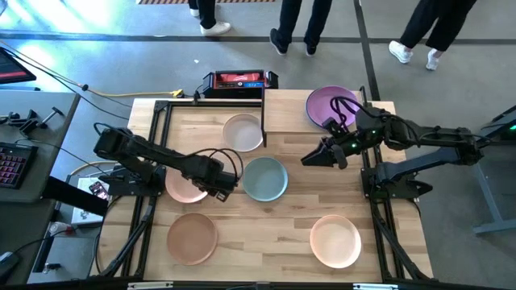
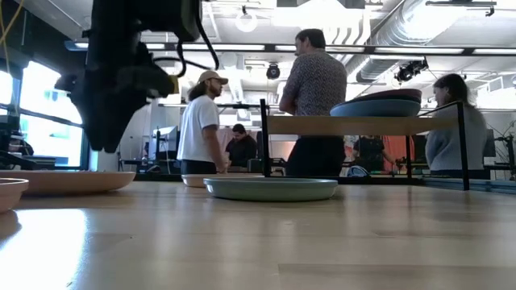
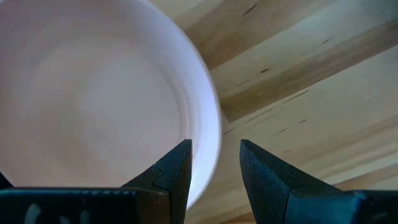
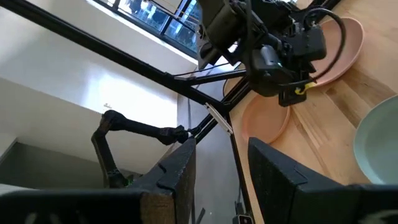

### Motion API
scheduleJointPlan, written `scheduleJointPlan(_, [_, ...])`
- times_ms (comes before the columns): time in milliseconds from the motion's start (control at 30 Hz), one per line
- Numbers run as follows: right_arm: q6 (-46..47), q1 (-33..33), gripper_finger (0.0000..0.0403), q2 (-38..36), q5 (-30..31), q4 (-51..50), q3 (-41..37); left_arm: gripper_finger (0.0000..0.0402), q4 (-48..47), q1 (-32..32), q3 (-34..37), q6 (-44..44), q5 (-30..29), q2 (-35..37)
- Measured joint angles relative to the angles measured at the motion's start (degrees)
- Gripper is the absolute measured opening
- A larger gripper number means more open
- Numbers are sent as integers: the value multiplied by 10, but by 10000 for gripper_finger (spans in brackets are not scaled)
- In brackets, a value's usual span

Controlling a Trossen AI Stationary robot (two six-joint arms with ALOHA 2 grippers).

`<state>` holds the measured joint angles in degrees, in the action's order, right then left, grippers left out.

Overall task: Place and stack plates onto a shelf
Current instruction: Stack the pink plate on top of the purple plate on the shelf

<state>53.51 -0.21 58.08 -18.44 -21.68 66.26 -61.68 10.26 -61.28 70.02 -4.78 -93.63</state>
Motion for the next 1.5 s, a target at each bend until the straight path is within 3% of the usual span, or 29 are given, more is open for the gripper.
scheduleJointPlan(767, [-13,0,128,0,-16,-3,0,120,21,-1,0,3,13,-108])
scheduleJointPlan(900, [-21,0,128,0,-17,-3,0,98,24,-1,0,-13,20,-108])
scheduleJointPlan(1133, [-26,0,128,0,-17,-3,0,14,21,-1,-1,-69,42,-108])
scheduleJointPlan(1500, [-36,0,128,0,-17,-3,0,4,-43,18,-41,-178,55,-108])
